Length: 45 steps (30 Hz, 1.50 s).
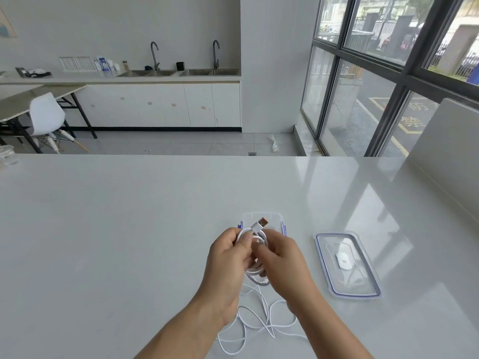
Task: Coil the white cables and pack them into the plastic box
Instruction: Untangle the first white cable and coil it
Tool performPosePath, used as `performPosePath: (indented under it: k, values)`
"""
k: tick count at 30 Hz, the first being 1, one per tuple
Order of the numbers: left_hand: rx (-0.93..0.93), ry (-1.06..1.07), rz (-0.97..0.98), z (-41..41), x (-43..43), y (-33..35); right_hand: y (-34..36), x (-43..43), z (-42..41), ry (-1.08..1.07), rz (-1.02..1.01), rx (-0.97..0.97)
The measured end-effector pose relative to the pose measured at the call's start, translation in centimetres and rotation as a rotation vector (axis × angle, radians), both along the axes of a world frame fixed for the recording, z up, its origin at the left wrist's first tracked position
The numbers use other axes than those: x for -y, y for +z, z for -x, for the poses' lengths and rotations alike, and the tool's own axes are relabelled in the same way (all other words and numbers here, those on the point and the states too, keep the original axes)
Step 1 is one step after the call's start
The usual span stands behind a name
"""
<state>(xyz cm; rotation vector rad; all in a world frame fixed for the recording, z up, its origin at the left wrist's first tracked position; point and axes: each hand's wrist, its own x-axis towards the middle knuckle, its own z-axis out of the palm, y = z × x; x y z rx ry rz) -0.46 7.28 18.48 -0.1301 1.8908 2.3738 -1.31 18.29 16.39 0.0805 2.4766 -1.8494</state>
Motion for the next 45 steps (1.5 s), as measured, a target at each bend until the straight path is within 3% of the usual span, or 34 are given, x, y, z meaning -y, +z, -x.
performPosePath:
  k: [5,11,14,21,24,29,34,37,41,43,45]
  values:
    - [0.085,0.013,-0.059,0.5,0.2,-0.7,-0.2,-1.3,0.1,0.011,0.615,0.232]
    - [0.109,0.041,-0.147,0.9,0.1,-0.7,0.1,-2.1,0.3,0.06,1.155,0.511]
    - [0.095,0.036,-0.179,1.4,0.2,-0.7,0.5,-2.2,0.3,0.01,1.275,0.537]
    - [0.032,-0.033,-0.096,1.4,0.0,-0.9,0.6,-3.0,1.3,0.147,1.127,0.549]
    - [0.092,-0.062,-0.177,1.6,0.3,-0.8,0.6,-2.8,1.5,0.099,1.149,0.564]
    - [0.2,-0.031,-0.317,2.1,1.2,-1.2,-0.8,-3.1,2.0,-0.231,1.151,0.283]
    - [0.253,0.004,-0.341,2.5,1.5,-1.0,-0.8,-2.8,0.5,-0.357,1.01,-0.01]
    - [0.234,0.038,-0.253,2.4,1.3,-1.0,-0.6,-2.7,-0.1,-0.374,0.802,-0.204]
    - [0.221,0.065,-0.182,2.4,1.1,-1.2,0.2,-3.4,-0.7,-0.147,0.328,-0.454]
    - [0.219,0.06,-0.162,2.3,0.9,-1.2,0.7,-3.7,-0.7,-0.045,0.096,-0.496]
    - [0.21,0.052,-0.15,2.2,0.7,-1.0,1.2,-3.8,-0.7,-0.026,-0.062,-0.417]
